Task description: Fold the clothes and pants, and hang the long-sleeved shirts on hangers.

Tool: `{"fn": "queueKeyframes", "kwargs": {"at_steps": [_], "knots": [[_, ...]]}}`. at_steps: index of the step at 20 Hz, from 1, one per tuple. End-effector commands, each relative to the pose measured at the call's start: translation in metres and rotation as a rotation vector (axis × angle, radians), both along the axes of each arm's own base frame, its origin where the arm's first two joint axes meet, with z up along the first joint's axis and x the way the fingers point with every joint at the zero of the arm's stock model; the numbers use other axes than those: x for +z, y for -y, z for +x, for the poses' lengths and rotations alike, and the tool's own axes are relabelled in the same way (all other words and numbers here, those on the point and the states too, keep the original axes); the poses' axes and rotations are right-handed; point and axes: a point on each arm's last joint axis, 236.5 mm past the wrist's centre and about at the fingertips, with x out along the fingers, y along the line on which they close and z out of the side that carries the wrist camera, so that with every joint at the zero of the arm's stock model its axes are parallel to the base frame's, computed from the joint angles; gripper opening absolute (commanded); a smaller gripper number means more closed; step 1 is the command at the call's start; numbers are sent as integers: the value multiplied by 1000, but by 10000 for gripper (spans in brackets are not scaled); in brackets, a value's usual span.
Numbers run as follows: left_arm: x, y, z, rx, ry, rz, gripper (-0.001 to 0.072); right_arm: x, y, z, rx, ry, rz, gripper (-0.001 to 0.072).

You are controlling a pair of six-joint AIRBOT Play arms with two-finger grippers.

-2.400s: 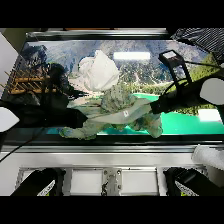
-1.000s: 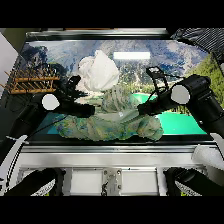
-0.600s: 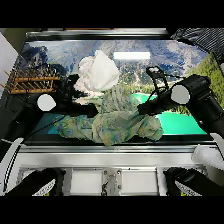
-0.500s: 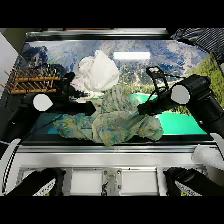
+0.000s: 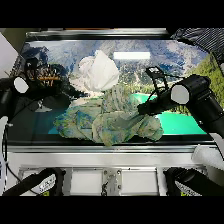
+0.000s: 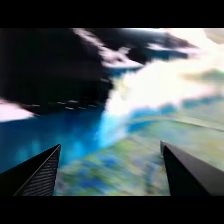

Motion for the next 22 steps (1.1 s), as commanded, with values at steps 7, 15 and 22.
{"fn": "queueKeyframes", "kwargs": {"at_steps": [7,15,22], "knots": [[-107,-127,41,34,-207,383,693,0,0,0,1,-1,0,14],[-147,-149,64,59,-266,389,692,0,0,0,1,-1,0,14],[-156,-149,69,65,-252,381,368,0,0,0,1,-1,0,14]]}}
